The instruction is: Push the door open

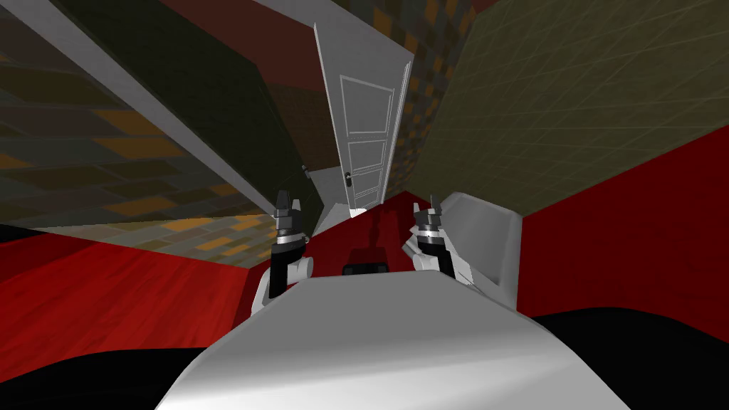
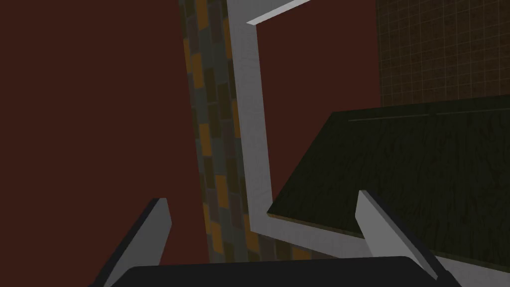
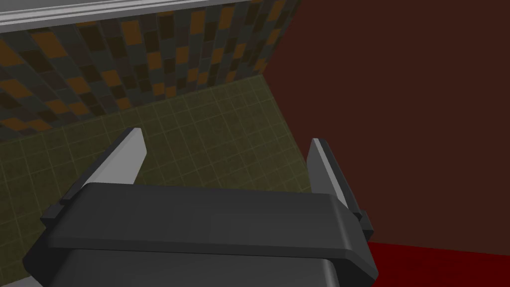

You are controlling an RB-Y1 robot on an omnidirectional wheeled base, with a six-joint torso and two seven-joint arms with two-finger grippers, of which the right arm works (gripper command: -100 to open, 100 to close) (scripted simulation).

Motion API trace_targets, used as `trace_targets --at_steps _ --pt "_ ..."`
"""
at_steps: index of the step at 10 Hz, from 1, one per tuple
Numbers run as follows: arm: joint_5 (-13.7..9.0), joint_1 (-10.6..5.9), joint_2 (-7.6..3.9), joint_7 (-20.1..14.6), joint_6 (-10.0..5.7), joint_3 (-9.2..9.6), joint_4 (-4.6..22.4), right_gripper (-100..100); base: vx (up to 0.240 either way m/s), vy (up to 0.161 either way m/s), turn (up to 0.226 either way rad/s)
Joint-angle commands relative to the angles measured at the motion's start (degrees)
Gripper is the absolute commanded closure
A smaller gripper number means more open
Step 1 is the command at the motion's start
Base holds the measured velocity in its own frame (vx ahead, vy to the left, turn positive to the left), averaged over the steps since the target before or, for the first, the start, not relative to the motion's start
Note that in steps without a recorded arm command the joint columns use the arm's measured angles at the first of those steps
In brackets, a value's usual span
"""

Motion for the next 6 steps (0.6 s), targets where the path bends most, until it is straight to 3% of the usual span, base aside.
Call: trace_targets --at_steps 1,6 --pt "0.73 -0.02 -0.24 -0.34 0.0 0.62 0.63 -100 0.083 0.096 -0.002" --pt "3.26 -0.08 -0.94 -1.53 0.02 2.75 2.82 -100 0.212 -0.014 0.007"
